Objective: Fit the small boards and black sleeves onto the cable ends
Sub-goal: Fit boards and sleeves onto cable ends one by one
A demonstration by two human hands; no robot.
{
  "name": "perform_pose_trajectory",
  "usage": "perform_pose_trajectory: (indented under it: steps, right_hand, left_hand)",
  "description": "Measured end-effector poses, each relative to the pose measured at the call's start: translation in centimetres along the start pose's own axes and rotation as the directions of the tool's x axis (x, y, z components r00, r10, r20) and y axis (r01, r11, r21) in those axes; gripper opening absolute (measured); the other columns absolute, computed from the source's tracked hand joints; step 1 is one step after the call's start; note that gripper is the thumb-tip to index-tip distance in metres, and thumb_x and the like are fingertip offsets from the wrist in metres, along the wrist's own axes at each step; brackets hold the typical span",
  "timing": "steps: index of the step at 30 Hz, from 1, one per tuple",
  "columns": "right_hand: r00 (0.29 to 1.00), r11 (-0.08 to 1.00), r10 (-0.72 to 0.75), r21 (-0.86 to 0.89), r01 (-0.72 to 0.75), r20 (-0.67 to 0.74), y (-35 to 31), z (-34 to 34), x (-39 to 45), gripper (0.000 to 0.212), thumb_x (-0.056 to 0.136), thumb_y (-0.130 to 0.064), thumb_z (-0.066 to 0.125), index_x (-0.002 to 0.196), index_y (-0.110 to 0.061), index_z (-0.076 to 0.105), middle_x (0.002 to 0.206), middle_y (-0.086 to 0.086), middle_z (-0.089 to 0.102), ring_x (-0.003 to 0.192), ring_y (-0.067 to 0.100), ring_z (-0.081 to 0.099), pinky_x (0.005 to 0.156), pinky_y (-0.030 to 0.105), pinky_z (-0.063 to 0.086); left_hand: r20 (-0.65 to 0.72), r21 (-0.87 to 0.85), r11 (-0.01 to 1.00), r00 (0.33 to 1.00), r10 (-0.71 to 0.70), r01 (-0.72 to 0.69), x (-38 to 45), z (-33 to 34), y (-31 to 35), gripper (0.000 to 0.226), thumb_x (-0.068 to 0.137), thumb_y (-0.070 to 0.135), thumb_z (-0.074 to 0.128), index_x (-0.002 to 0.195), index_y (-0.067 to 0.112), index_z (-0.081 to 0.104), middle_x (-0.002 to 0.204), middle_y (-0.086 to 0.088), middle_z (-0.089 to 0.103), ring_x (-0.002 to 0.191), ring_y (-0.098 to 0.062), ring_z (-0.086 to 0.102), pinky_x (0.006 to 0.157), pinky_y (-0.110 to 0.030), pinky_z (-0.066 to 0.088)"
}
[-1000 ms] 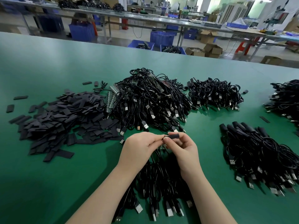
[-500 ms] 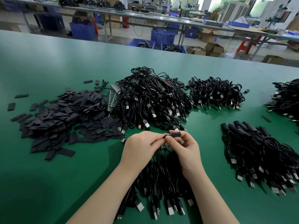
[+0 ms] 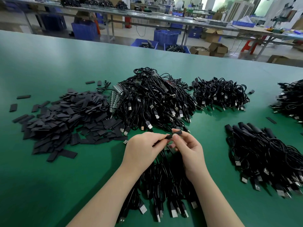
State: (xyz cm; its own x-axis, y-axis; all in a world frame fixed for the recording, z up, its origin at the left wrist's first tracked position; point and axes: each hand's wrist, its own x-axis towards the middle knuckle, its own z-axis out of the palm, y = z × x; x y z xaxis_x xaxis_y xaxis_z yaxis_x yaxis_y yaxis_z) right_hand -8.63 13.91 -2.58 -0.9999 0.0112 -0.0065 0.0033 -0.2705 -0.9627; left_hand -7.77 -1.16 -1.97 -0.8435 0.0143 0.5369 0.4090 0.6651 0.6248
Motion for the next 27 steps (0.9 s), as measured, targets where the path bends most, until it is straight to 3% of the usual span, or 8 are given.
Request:
perform_pose_trajectory:
  steps: [2,4,6,11,15,18,25,27]
  right_hand:
    - [1.000,1.000,0.006,-0.005,-0.006,-0.026,0.00,0.00,0.03,0.011,0.078,-0.026,0.075,0.089,-0.026,0.079,0.098,0.004,0.076,0.071,0.007,0.066,0.064,0.016,0.051]
    - [0.999,1.000,-0.003,-0.019,0.002,-0.045,0.03,-0.04,0.03,0.009,0.083,-0.020,0.074,0.087,-0.026,0.080,0.097,0.004,0.076,0.070,0.008,0.067,0.062,0.015,0.051]
    - [0.999,1.000,-0.003,-0.027,0.002,-0.050,-0.01,-0.07,0.01,0.010,0.079,-0.026,0.075,0.088,-0.027,0.080,0.092,0.002,0.077,0.069,0.008,0.067,0.062,0.015,0.051]
    - [1.000,0.999,-0.008,-0.048,0.007,-0.029,-0.01,-0.05,-0.02,0.017,0.071,-0.036,0.076,0.087,-0.030,0.079,0.086,-0.003,0.077,0.066,0.007,0.066,0.062,0.015,0.050]
    - [1.000,0.996,-0.017,-0.092,0.014,-0.024,0.14,-0.01,0.01,0.006,0.082,-0.022,0.076,0.083,-0.027,0.079,0.081,-0.001,0.076,0.067,0.008,0.067,0.063,0.014,0.051]
    - [0.999,0.996,-0.024,-0.085,0.022,-0.026,0.13,-0.03,0.00,0.014,0.088,-0.011,0.072,0.081,-0.022,0.078,0.079,0.000,0.076,0.068,0.008,0.069,0.062,0.015,0.051]
    - [1.000,0.995,-0.010,-0.101,0.010,0.006,-0.09,0.18,-0.12,0.029,0.090,-0.009,0.069,0.069,-0.028,0.075,0.081,-0.003,0.077,0.068,0.005,0.069,0.063,0.013,0.051]
    - [1.000,0.995,-0.010,-0.098,0.010,0.008,-0.10,0.18,-0.13,0.024,0.091,-0.008,0.068,0.073,-0.023,0.074,0.080,-0.002,0.077,0.068,0.005,0.069,0.062,0.013,0.051]
  left_hand:
    - [0.018,-0.008,1.000,1.000,-0.001,0.001,0.03,-0.07,-0.08,0.019,0.084,0.030,0.068,0.100,0.028,0.077,0.085,0.011,0.074,0.079,-0.006,0.068,0.065,-0.035,0.057]
    - [0.053,-0.018,1.000,0.999,0.004,-0.003,0.06,-0.15,-0.13,0.019,0.085,0.029,0.069,0.103,0.028,0.077,0.088,0.012,0.074,0.082,-0.005,0.067,0.069,-0.035,0.057]
    - [0.087,-0.017,1.000,0.996,0.000,0.002,0.08,-0.20,-0.15,0.021,0.086,0.029,0.069,0.106,0.031,0.076,0.090,0.014,0.074,0.085,-0.003,0.066,0.072,-0.033,0.056]
    - [0.016,-0.021,0.999,0.999,-0.038,0.038,-0.03,-0.18,-0.30,0.019,0.084,0.026,0.074,0.101,0.031,0.077,0.087,0.014,0.074,0.083,-0.002,0.066,0.071,-0.030,0.055]
    - [0.003,0.018,1.000,1.000,0.016,-0.016,-0.01,-0.27,-0.36,0.016,0.083,0.027,0.071,0.097,0.024,0.078,0.084,0.011,0.074,0.079,-0.005,0.067,0.069,-0.030,0.055]
    - [0.010,0.041,0.998,0.999,0.049,-0.050,0.02,-0.29,-0.22,0.018,0.083,0.029,0.068,0.096,0.022,0.078,0.083,0.010,0.074,0.078,-0.007,0.068,0.069,-0.028,0.053]
    - [0.027,0.008,0.999,0.999,0.044,-0.044,-0.03,-0.13,-0.58,0.019,0.080,0.023,0.074,0.097,0.017,0.079,0.085,0.005,0.076,0.080,-0.011,0.070,0.075,-0.025,0.051]
    - [0.032,0.002,0.999,0.999,0.044,-0.044,0.00,-0.16,-0.58,0.020,0.080,0.024,0.073,0.097,0.017,0.079,0.085,0.005,0.076,0.080,-0.012,0.070,0.075,-0.026,0.051]
